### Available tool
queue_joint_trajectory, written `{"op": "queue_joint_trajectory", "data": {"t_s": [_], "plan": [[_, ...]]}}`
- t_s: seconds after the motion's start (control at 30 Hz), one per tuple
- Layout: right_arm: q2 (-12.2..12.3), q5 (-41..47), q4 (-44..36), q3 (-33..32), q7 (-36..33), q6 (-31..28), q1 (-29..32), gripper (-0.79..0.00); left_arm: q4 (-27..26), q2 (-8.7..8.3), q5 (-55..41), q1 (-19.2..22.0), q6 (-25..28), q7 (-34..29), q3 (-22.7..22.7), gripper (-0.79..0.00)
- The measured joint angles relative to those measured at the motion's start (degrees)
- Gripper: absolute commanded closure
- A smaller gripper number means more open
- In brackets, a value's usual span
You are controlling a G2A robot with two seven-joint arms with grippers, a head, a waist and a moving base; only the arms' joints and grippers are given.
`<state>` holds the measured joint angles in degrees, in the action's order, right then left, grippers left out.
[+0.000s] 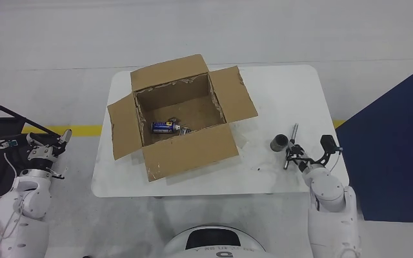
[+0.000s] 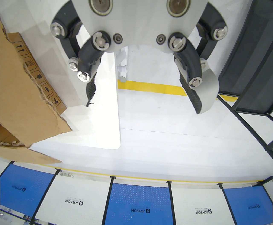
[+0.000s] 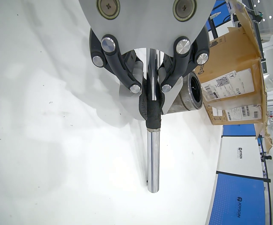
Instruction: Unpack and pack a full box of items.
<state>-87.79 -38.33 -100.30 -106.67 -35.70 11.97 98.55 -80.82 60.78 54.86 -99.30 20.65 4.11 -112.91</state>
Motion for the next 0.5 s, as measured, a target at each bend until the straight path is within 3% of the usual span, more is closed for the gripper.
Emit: {"op": "queue_joint_trajectory", "data": {"t_s": [0.07,0.33,0.5], "plan": [[0.2,-0.7,0.2,0.2,-0.9,0.7,-0.2,-0.2,0.0,0.0,0.0,0.0,0.0,0.0,0.0,-0.785],[0.9,-1.7,-0.4,0.9,-2.5,2.3,-0.4,-0.203,0.0,0.0,0.0,0.0,0.0,0.0,0.0,-0.785],[1.2,-1.4,-1.5,0.7,-2.3,3.0,0.1,-0.28,0.0,0.0,0.0,0.0,0.0,0.0,0.0,-0.785]]}}
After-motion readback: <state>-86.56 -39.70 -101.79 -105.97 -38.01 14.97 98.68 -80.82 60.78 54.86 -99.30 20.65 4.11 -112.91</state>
